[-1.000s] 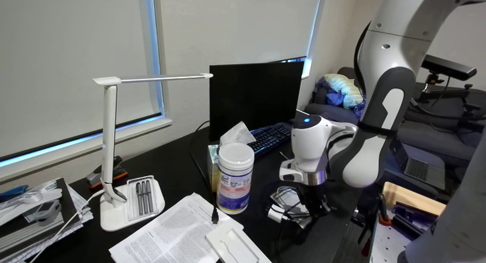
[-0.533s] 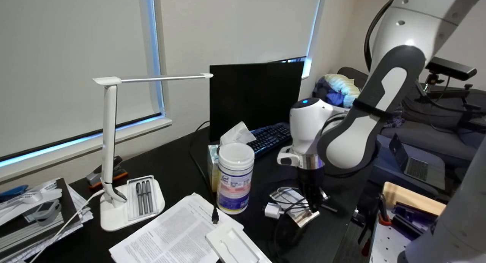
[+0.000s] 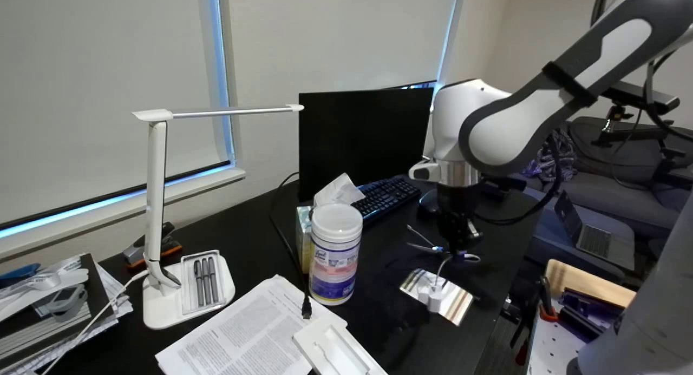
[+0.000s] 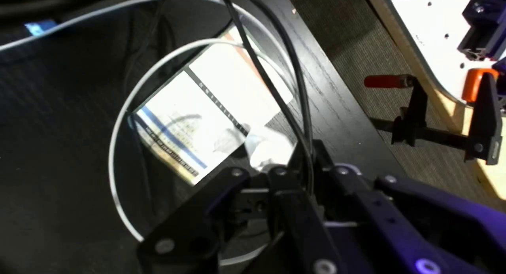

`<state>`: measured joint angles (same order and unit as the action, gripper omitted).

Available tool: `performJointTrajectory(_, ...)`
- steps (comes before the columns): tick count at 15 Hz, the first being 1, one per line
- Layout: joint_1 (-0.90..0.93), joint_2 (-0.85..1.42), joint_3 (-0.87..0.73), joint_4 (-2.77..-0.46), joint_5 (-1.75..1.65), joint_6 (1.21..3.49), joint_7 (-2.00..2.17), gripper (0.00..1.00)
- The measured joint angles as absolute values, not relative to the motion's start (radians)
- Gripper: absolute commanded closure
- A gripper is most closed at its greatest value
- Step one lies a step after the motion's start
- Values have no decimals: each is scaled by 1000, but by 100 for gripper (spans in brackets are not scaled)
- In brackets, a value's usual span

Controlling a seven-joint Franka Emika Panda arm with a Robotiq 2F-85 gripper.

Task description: Put the charging cables to the right and the other objects to the left

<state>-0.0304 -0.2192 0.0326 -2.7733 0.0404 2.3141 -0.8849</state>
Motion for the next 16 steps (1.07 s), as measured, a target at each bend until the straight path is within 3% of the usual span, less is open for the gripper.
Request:
performJointTrajectory(10,-39,-675,-169,-2763,44,2095,-802,95)
performJointTrajectory(16,-80,-757,-281,-2676,44,2054,-679,95)
